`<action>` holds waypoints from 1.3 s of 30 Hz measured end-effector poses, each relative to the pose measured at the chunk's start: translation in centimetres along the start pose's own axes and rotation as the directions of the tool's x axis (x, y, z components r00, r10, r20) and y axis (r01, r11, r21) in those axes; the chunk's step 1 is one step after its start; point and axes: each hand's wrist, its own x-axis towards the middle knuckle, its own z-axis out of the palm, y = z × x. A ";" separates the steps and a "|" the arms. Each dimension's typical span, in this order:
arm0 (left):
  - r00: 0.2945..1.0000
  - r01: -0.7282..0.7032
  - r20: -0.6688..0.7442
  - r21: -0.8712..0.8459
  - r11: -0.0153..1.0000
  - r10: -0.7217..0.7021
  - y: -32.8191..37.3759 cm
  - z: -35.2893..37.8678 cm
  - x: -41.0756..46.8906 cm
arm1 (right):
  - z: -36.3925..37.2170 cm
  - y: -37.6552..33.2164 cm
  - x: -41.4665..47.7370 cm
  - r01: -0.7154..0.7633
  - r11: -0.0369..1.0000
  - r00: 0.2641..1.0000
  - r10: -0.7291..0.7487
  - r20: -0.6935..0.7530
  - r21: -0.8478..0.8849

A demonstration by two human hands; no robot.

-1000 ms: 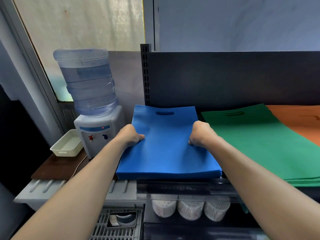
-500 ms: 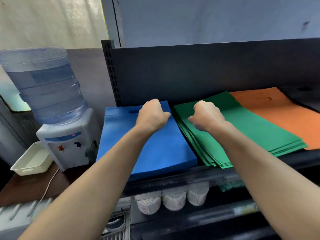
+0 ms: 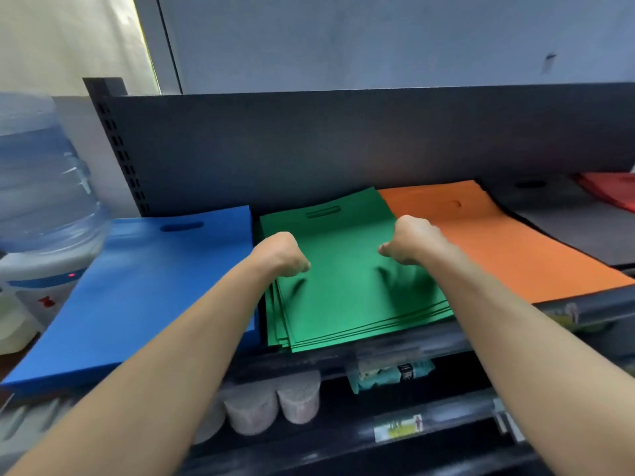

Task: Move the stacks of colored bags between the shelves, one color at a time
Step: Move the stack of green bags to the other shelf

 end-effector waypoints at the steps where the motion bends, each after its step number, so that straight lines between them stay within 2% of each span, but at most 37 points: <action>1: 1.000 0.020 0.000 0.010 1.000 -0.020 0.5 0.4 0.1 | -0.3 1.0 0.5 0.008 1.000 0.999 -0.008 0.050 0.001; 5: 0.989 0.144 -0.022 0.001 0.990 -0.144 2.2 1.8 0.7 | -0.7 3.3 2.1 0.095 0.995 0.979 -0.091 0.183 -0.013; 10: 0.950 0.301 -0.058 -0.088 0.949 -0.307 2.7 2.4 1.6 | -0.5 4.3 3.2 0.158 0.987 0.971 -0.149 0.189 -0.029; 19: 0.911 0.377 -0.001 -0.400 0.836 -0.411 2.6 1.0 1.4 | -0.1 4.0 4.2 0.184 0.981 0.961 -0.168 0.218 -0.054; 25: 0.900 0.395 0.020 -0.463 0.794 -0.436 2.2 1.3 1.9 | 0.1 3.3 4.4 0.170 0.984 0.961 -0.153 0.230 -0.056; 32: 0.918 0.351 0.014 -0.496 0.794 -0.397 2.2 1.0 2.4 | 0.4 3.2 4.3 0.154 0.986 0.968 -0.139 0.207 -0.057; 36: 0.944 0.203 -0.110 -0.552 0.809 -0.312 2.5 0.3 2.5 | 0.4 3.0 4.4 0.133 0.990 0.971 -0.121 0.206 -0.044; 39: 0.950 0.051 -0.230 -0.555 0.830 -0.212 2.9 -0.5 2.3 | 0.5 2.9 4.8 0.095 0.995 0.981 -0.101 0.167 0.044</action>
